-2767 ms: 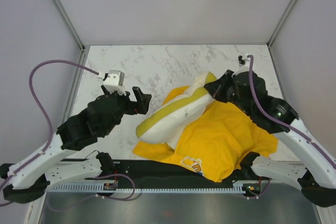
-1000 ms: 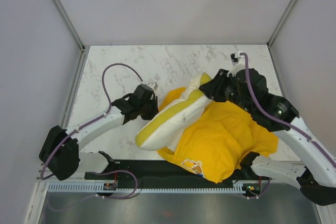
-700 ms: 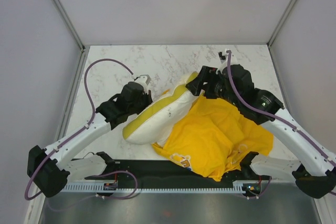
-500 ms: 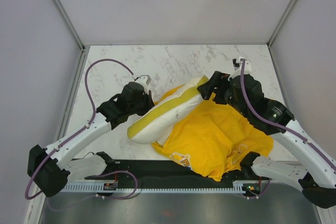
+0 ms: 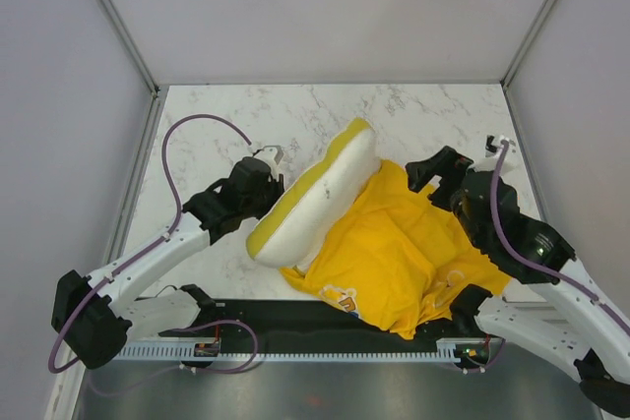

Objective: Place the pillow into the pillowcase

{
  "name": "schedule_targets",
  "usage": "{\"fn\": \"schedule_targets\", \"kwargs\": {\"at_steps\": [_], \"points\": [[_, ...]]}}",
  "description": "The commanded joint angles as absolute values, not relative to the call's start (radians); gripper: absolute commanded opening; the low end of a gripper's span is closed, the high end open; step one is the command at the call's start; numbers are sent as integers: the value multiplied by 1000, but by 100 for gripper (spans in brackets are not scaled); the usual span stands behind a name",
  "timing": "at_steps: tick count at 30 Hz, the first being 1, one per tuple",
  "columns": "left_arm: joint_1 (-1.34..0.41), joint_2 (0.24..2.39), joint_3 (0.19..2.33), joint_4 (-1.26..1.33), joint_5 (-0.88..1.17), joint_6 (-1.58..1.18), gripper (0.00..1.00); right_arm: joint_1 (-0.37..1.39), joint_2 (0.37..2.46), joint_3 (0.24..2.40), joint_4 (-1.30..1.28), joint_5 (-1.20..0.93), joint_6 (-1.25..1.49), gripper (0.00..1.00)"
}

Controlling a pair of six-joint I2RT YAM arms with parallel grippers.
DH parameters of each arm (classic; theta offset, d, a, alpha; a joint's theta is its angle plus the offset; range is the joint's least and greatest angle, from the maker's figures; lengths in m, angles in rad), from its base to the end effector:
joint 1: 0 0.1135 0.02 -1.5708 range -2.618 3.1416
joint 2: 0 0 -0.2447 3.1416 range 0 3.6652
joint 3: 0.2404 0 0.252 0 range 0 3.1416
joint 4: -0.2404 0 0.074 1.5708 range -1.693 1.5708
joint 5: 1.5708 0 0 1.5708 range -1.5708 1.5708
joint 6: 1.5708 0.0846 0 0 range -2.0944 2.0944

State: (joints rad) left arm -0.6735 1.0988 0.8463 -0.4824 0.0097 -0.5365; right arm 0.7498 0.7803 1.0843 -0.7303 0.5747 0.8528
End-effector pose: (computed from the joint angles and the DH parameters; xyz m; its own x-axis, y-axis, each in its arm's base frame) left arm 0.2171 -0.1743 0.2221 -0.7721 -0.0377 -0.6343 0.2730 0.8817 -0.3848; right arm 0.1731 0.0983 0.3562 -0.3571 0.5313 -0.7683 0.0899 0.8382 0.5379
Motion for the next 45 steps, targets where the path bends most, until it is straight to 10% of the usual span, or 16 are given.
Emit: {"fn": "schedule_targets", "kwargs": {"at_steps": [1,10,15,33,45], "points": [[-667,1097,858,-440,26,-541,2,750,605,1016,-609,617,847,98],[-667,1048,888,-454,38,-552,2,756,859,984,-606,221,771,87],[-667,999,920,-486,49,-555,2,830,909,855,-489,262,847,72],[-667,910,992,-551,84,-560,2,1000,1157,910,-425,454,925,73],[-667,879,1029,-551,84,-560,2,1002,1193,954,-456,541,923,33]]}}
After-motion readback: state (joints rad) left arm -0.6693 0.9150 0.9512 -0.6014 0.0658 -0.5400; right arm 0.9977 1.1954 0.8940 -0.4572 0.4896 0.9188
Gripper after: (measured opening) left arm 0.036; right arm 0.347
